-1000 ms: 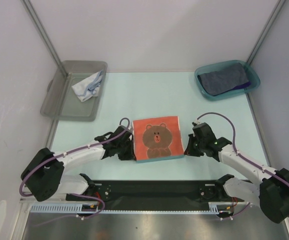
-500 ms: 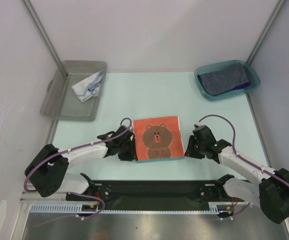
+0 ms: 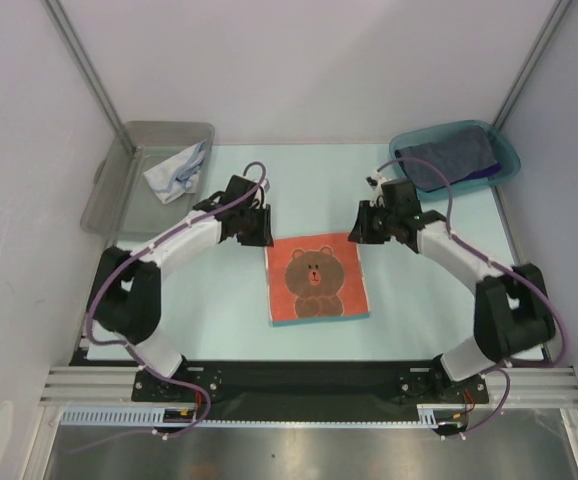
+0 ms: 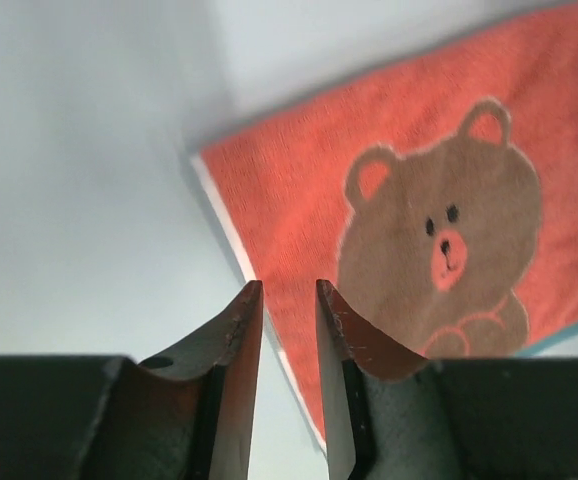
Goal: Fold and stack the towels
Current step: Fold the towel
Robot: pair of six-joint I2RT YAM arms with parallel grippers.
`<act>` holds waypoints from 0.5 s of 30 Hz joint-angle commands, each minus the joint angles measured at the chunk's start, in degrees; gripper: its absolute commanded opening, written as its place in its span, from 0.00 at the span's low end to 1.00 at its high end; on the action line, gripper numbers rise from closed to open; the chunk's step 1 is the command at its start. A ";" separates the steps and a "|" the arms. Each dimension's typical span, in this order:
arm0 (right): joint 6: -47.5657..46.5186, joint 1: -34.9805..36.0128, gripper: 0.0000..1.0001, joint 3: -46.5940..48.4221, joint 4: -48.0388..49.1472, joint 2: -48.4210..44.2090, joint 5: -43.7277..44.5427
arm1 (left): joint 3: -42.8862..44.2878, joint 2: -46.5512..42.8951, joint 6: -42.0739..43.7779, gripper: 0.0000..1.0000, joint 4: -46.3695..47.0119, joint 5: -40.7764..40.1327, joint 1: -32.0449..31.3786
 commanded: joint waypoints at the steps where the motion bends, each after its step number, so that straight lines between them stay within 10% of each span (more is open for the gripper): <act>1: -6.18 -1.57 0.25 6.56 2.82 10.17 -7.69 | 4.64 7.08 6.01 0.32 0.56 5.93 2.08; 15: -15.22 -6.58 0.31 16.86 -2.71 23.84 -5.67 | 14.83 20.28 6.26 0.34 -2.16 3.65 7.88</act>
